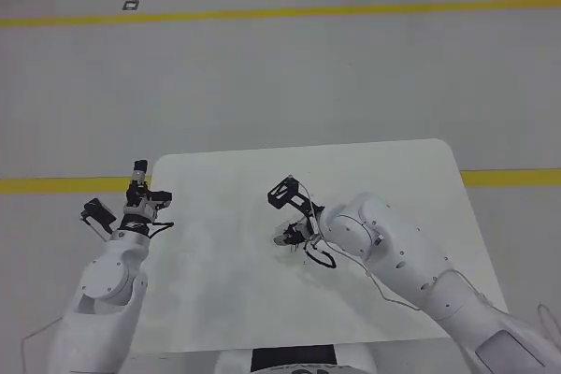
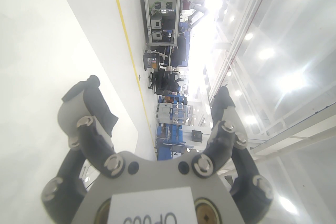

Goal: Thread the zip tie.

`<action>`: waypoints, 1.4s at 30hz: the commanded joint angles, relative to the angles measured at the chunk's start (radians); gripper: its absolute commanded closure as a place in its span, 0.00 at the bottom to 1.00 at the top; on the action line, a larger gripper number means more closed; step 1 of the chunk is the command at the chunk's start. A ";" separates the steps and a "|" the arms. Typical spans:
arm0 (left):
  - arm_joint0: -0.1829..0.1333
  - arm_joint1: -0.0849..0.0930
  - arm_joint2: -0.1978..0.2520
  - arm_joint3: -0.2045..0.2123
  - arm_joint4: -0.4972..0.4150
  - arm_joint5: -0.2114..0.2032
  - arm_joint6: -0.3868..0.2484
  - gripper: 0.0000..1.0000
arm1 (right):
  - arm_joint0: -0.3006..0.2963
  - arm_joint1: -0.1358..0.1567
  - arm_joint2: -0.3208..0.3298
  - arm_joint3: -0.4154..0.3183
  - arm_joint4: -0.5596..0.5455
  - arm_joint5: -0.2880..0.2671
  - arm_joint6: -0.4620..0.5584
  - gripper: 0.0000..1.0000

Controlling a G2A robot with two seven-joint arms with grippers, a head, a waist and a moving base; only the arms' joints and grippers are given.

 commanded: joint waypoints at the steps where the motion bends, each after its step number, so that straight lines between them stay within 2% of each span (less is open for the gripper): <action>1: 0.000 0.000 0.000 0.000 0.000 0.000 0.000 0.00 | 0.000 0.000 0.000 0.000 0.000 0.000 0.000 0.00; 3: 0.000 0.000 0.000 0.000 0.000 0.000 0.000 0.00 | -0.006 0.000 0.001 0.012 0.010 0.010 0.004 0.00; 5: 0.000 0.000 0.000 0.000 0.000 0.000 0.000 0.00 | -0.005 -0.004 -0.007 0.020 0.009 0.043 0.025 0.00; 12: 0.000 0.000 0.000 0.000 0.000 0.000 0.000 0.00 | 0.035 -0.038 -0.071 0.042 0.028 0.195 0.102 0.00; 16: 0.000 0.000 0.000 0.000 0.000 0.000 0.000 0.00 | 0.055 -0.053 -0.081 0.071 0.055 0.253 0.119 0.00; 29: 0.000 0.000 0.000 0.000 0.000 0.000 0.000 0.00 | 0.065 -0.059 -0.088 0.079 0.058 0.256 0.131 0.00; 31: 0.000 0.000 0.000 0.000 0.000 0.000 0.000 0.00 | 0.059 -0.060 -0.098 0.097 0.051 0.256 0.132 0.00; 37: 0.000 0.000 0.000 0.000 0.000 0.000 0.000 0.00 | 0.079 -0.081 -0.122 0.128 0.086 0.295 0.147 0.00; 40: 0.000 0.000 0.000 0.000 0.000 0.000 0.000 0.00 | 0.089 -0.094 -0.132 0.154 0.110 0.326 0.148 0.00; 42: 0.000 0.000 0.000 0.000 0.000 0.000 0.000 0.00 | 0.088 -0.103 -0.124 0.185 0.125 0.326 0.140 0.00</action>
